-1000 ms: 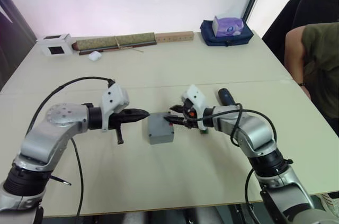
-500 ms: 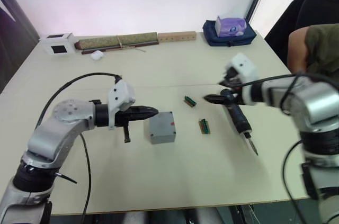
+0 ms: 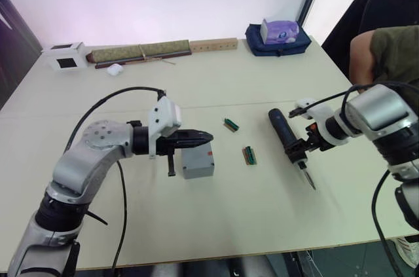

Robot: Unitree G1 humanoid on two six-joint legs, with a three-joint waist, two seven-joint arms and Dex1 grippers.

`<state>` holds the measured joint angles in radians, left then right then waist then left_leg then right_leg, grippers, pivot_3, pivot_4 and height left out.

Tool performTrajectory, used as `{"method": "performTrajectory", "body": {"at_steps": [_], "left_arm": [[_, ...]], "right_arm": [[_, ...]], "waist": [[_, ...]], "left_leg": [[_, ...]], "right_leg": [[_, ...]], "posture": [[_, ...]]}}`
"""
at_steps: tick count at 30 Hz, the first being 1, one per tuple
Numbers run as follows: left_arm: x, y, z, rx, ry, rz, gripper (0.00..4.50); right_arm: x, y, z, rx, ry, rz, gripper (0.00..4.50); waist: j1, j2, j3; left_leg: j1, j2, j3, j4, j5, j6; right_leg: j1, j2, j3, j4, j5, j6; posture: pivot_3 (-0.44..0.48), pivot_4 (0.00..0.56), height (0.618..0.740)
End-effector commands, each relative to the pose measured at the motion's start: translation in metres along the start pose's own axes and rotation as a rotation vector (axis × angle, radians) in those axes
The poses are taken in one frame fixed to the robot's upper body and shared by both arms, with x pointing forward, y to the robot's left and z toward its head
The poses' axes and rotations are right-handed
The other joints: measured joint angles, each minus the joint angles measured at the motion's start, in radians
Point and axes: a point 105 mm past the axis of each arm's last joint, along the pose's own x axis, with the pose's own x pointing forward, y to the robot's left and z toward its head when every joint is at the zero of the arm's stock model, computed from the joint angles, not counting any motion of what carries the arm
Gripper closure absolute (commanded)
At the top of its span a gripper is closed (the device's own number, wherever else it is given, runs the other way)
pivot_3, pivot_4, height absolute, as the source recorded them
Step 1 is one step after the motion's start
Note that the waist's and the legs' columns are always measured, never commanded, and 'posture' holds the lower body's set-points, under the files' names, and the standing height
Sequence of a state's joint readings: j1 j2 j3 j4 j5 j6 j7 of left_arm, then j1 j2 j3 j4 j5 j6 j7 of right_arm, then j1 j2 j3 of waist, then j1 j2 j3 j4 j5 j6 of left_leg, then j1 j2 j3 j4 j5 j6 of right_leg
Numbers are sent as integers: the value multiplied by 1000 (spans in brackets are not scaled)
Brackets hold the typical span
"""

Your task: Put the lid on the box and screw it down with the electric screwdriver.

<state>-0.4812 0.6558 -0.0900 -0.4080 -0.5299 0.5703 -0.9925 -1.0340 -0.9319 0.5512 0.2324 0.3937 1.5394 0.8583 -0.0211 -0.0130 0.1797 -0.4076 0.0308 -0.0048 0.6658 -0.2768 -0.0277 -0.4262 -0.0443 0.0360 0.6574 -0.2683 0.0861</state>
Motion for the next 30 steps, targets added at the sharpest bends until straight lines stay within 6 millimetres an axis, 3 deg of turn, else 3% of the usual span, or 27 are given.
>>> {"method": "performTrajectory", "body": {"at_steps": [1, 3, 6, 10, 12, 15, 19, 24, 26, 30], "left_arm": [[-2, -2, 11, 56, -25, 14, 4500], [-3, -2, 11, 57, -24, 20, 4500], [-4, -1, 10, 60, -20, 32, 4500], [-5, 0, 9, 59, -7, 40, 4500], [-8, 1, 7, 57, 4, 47, 4500], [-12, 3, 2, 51, 31, 56, 4500], [-18, 6, -14, 30, 87, 62, 4500], [-20, 8, -24, 1, 105, 54, 4500], [-17, 9, -29, 14, 130, 47, 4500], [-10, 13, -40, 11, 145, 46, 4500]], "right_arm": [[2, 4, 10, -11, -5, 11, 45], [7, 7, 12, -19, 5, 18, 45], [17, 11, 14, -31, 20, 22, 669], [17, 12, 16, -44, 12, 24, 2100], [13, 10, 20, -49, -10, 13, 2586], [3, 11, 29, -49, -63, 12, 2638], [-24, 21, 60, -221, -284, -30, 2639], [-57, 65, 92, -392, -660, 69, 2639], [-84, 91, 114, -439, -978, 115, 2639], [-116, 132, 118, -345, -1366, 296, 2639]], "waist": [[1, 0, 0], [2, 0, 0], [1, -1, 0], [0, -1, 0], [0, -1, -1], [0, -1, 0], [0, 3, 2], [2, 3, 2], [3, 2, 2], [4, 3, 2]], "left_leg": [[0, 0, 0, 0, 0, 0], [0, 0, 0, 0, 0, 0], [0, 0, 0, 0, 0, 0], [0, 0, 0, 0, 0, 0], [0, 0, 0, 0, 0, 0], [0, 0, 0, 0, 0, 0], [0, 0, 0, 0, 0, 0], [-1, 0, 0, -1, 0, 0], [-1, 0, 0, -1, 0, 0], [-1, 0, 0, -1, 0, 0]], "right_leg": [[0, 0, 0, 0, 0, 0], [0, 0, 0, 0, 0, 0], [0, 0, 0, 0, 0, 0], [0, 0, 0, 0, 0, 0], [0, 1, 0, 0, 0, 0], [0, 1, 0, 0, 0, 0], [-1, 1, 0, 1, 0, 0], [-3, 1, 0, 1, 0, 0], [-2, 1, 0, 1, 0, 0], [-3, 1, 0, 3, 0, 0]], "posture": [[0, 150, 740], [0, 150, 740], [0, 150, 740], [0, 150, 740], [0, 150, 740], [0, 150, 740], [0, 150, 740], [0, 150, 740], [0, 150, 740], [0, 150, 740]]}}
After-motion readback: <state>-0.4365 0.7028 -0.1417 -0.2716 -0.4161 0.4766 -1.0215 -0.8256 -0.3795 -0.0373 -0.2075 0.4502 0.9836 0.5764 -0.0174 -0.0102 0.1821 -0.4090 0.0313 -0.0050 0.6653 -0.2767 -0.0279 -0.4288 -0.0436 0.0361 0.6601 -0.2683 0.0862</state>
